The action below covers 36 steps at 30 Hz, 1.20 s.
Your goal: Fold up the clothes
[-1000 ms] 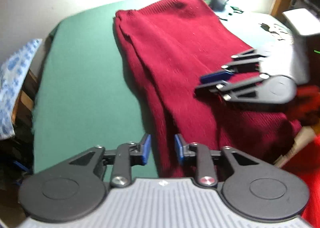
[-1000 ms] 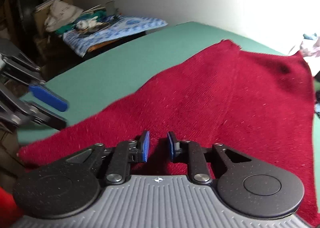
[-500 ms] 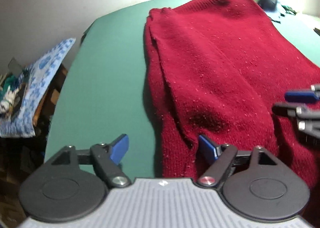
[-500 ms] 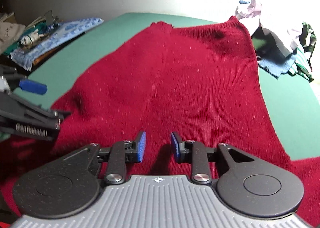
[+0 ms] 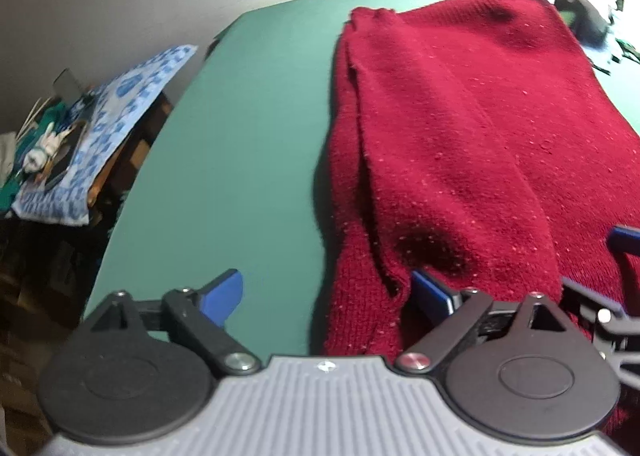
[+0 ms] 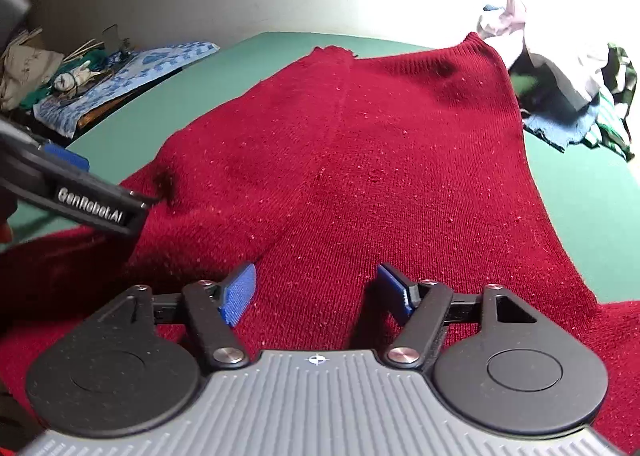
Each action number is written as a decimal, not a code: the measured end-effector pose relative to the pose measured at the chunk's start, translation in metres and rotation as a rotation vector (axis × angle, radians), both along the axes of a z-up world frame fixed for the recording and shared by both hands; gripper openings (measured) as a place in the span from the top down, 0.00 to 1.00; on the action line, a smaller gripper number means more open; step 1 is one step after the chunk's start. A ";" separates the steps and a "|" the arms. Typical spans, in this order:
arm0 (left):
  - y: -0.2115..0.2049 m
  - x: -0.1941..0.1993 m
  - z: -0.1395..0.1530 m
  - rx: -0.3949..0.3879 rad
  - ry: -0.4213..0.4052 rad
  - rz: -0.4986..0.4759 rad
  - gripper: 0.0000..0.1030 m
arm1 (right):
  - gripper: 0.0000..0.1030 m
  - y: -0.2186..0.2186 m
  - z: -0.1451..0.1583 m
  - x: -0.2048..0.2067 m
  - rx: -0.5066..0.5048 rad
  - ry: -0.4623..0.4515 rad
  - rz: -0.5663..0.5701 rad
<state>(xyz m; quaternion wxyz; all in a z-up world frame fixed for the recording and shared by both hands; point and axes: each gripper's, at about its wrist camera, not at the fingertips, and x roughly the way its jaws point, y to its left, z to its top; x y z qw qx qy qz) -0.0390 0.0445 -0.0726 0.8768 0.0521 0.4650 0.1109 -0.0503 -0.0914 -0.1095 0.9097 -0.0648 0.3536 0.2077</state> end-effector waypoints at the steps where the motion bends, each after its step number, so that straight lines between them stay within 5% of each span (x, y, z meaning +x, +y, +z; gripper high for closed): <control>1: 0.000 0.000 0.000 0.004 -0.001 0.011 0.07 | 0.32 -0.001 0.001 0.001 0.000 0.005 0.009; 10: 0.002 0.000 -0.001 0.001 -0.008 0.060 0.01 | 0.35 -0.011 0.003 0.000 0.051 0.014 0.008; 14: 0.007 -0.001 0.000 -0.002 -0.012 0.027 0.01 | 0.37 -0.013 0.015 -0.005 0.045 -0.092 -0.055; 15: 0.009 -0.002 0.001 -0.002 -0.014 0.016 0.01 | 0.40 -0.013 0.019 -0.006 0.042 -0.118 -0.062; 18: 0.017 -0.007 0.005 -0.005 -0.012 -0.013 0.02 | 0.75 -0.009 0.025 0.001 0.059 -0.079 -0.044; 19: 0.019 -0.009 0.008 -0.014 -0.013 -0.021 0.03 | 0.77 -0.007 0.025 0.003 0.066 -0.056 -0.043; 29: 0.033 0.011 0.010 -0.033 0.057 -0.019 0.00 | 0.70 0.027 0.022 0.008 0.038 -0.006 -0.034; 36: 0.040 0.021 0.006 -0.052 0.061 -0.040 0.00 | 0.33 0.022 0.010 0.011 0.080 0.081 -0.196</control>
